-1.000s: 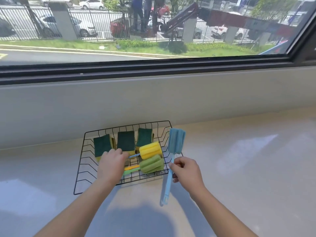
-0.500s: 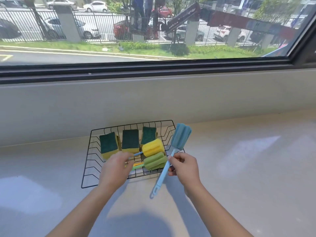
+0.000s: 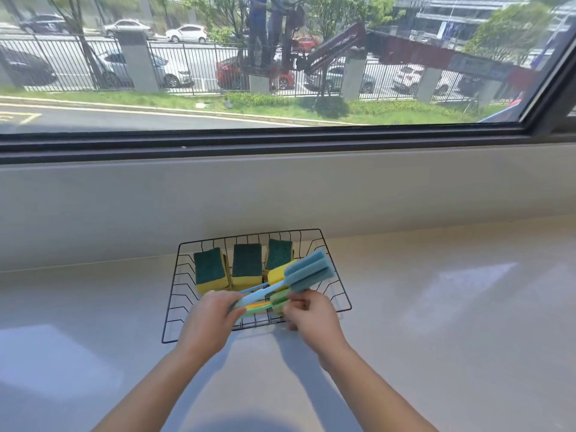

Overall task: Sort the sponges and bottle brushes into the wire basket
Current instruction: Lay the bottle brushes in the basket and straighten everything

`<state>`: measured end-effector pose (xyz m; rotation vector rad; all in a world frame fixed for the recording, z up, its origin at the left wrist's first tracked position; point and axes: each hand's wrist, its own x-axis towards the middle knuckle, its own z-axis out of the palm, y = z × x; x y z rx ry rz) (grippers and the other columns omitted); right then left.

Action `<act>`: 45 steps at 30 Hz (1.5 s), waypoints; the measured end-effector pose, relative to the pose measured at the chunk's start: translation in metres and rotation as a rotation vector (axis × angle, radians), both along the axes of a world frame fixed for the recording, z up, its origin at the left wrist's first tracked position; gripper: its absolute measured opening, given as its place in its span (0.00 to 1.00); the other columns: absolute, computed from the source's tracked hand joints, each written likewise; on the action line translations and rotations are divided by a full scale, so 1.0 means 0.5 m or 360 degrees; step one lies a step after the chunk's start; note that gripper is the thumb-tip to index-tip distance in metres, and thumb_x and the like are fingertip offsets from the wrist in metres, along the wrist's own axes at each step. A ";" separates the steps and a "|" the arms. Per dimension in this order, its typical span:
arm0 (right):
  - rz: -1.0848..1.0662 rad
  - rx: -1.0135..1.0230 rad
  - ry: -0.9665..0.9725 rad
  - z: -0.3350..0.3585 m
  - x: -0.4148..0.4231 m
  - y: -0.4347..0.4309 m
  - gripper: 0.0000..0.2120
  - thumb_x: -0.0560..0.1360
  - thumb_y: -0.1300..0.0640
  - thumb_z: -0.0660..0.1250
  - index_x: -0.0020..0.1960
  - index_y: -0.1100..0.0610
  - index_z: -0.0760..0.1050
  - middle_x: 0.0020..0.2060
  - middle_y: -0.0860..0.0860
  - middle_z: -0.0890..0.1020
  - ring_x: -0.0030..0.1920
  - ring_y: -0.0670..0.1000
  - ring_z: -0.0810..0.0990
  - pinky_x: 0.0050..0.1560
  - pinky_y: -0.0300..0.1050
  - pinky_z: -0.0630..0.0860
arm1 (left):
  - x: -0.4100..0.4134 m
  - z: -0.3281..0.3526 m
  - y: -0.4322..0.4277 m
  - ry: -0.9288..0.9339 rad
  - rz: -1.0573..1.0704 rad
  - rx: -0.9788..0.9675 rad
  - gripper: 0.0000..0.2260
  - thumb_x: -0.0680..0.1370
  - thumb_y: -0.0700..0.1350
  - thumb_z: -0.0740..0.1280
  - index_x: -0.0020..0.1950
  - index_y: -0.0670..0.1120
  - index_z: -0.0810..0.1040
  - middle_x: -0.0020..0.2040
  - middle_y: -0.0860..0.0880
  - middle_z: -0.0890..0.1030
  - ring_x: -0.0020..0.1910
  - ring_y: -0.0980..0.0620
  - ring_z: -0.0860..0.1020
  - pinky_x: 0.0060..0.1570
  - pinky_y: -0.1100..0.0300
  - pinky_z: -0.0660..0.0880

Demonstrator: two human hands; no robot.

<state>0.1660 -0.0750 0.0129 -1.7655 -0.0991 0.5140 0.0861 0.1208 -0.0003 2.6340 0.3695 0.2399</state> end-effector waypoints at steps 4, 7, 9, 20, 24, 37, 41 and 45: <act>-0.0250 -0.0172 -0.0027 -0.015 0.036 -0.043 0.15 0.75 0.64 0.64 0.50 0.44 0.73 0.47 0.49 0.82 0.47 0.53 0.84 0.53 0.59 0.82 | 0.003 -0.033 0.049 0.0071 0.0049 0.0108 0.05 0.78 0.49 0.68 0.50 0.52 0.82 0.42 0.56 0.80 0.43 0.52 0.74 0.42 0.54 0.74; -0.0241 -0.0188 -0.0077 -0.021 0.060 -0.049 0.16 0.75 0.64 0.64 0.55 0.44 0.74 0.49 0.47 0.82 0.52 0.54 0.82 0.58 0.59 0.79 | 0.016 -0.051 0.060 0.0139 0.0056 0.0156 0.04 0.78 0.50 0.68 0.48 0.53 0.81 0.40 0.56 0.79 0.41 0.54 0.74 0.41 0.54 0.75; -0.0206 -0.0201 -0.0141 -0.023 0.066 -0.044 0.17 0.75 0.63 0.65 0.57 0.44 0.74 0.49 0.45 0.82 0.52 0.53 0.82 0.59 0.58 0.79 | 0.027 -0.061 0.064 0.0161 0.0059 0.0190 0.02 0.78 0.50 0.68 0.48 0.54 0.81 0.40 0.56 0.80 0.41 0.54 0.74 0.41 0.54 0.77; -0.0122 -0.0242 -0.0297 -0.053 0.078 -0.025 0.17 0.75 0.64 0.68 0.53 0.41 0.75 0.51 0.44 0.82 0.52 0.48 0.81 0.55 0.56 0.81 | 0.036 -0.094 0.071 0.0250 0.0169 0.0130 0.15 0.78 0.50 0.68 0.65 0.56 0.77 0.53 0.55 0.78 0.53 0.52 0.76 0.48 0.55 0.77; -0.0146 -0.0240 -0.0295 -0.056 0.083 -0.025 0.23 0.74 0.69 0.65 0.48 0.38 0.74 0.50 0.43 0.81 0.50 0.48 0.81 0.55 0.58 0.81 | 0.027 -0.097 0.075 0.0223 0.0205 0.0068 0.15 0.78 0.49 0.68 0.65 0.56 0.78 0.54 0.55 0.79 0.55 0.52 0.76 0.50 0.54 0.77; -0.0122 -0.0376 -0.0453 -0.078 0.059 -0.025 0.22 0.71 0.69 0.63 0.54 0.44 0.78 0.53 0.47 0.79 0.45 0.43 0.79 0.48 0.40 0.77 | 0.006 -0.096 0.029 0.0134 0.0222 -0.0049 0.16 0.77 0.50 0.68 0.66 0.56 0.77 0.53 0.55 0.78 0.52 0.54 0.75 0.47 0.58 0.76; -0.0151 -0.0315 -0.0443 -0.078 0.061 -0.030 0.21 0.74 0.70 0.62 0.52 0.44 0.77 0.51 0.43 0.79 0.47 0.47 0.80 0.52 0.56 0.82 | 0.002 -0.095 0.030 0.0116 0.0238 -0.0076 0.16 0.77 0.50 0.67 0.65 0.56 0.77 0.53 0.56 0.78 0.52 0.55 0.75 0.47 0.58 0.76; -0.0151 -0.0306 -0.0427 -0.073 0.070 -0.038 0.24 0.74 0.69 0.63 0.47 0.38 0.74 0.49 0.44 0.80 0.47 0.49 0.80 0.52 0.58 0.82 | 0.000 -0.088 0.040 0.0097 0.0273 -0.0081 0.14 0.78 0.49 0.67 0.64 0.55 0.78 0.51 0.55 0.78 0.49 0.54 0.75 0.45 0.57 0.76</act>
